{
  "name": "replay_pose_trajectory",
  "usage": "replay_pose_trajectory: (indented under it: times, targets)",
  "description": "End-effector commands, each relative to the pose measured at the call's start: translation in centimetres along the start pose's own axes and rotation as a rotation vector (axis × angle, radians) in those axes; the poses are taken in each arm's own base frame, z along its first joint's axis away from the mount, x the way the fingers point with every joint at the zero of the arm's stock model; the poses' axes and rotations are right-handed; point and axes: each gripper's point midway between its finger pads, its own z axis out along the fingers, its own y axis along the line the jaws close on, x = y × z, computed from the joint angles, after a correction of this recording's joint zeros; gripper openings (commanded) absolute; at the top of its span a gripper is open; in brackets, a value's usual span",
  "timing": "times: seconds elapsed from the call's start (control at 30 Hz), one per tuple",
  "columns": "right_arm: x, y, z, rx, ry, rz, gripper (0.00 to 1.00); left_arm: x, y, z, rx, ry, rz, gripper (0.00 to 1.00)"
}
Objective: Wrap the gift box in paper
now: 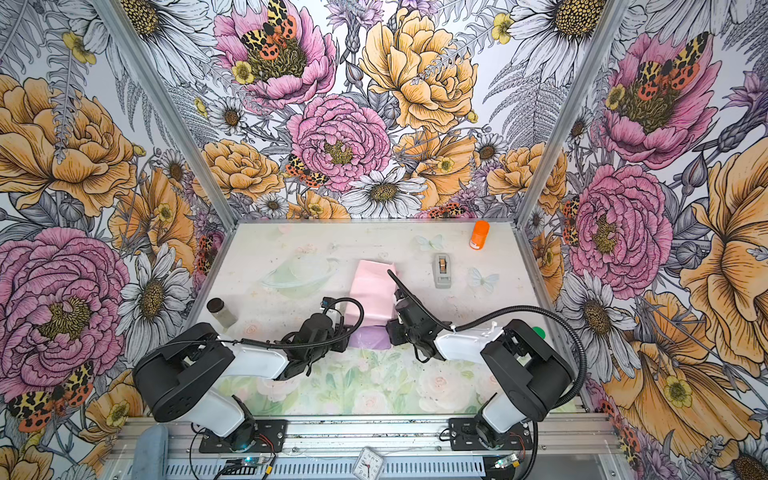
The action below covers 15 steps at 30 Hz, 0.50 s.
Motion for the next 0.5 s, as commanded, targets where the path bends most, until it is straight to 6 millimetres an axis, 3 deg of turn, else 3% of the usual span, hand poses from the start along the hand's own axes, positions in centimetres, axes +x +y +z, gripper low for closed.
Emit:
replay_pose_trajectory:
  times: [0.0, 0.2, 0.47]
  targets:
    - [-0.7, 1.9, -1.4, -0.093, -0.027, 0.0, 0.55, -1.8, -0.9, 0.3, 0.007, -0.06, 0.005, 0.41]
    - [-1.0, 1.7, -2.0, -0.069, -0.017, 0.0, 0.56, -2.4, -0.9, 0.9, -0.017, -0.076, 0.022, 0.35]
    - [-2.0, -0.5, -0.7, 0.056, -0.025, 0.018, 0.5, -2.5, -1.5, 1.5, -0.002, -0.066, 0.028, 0.27]
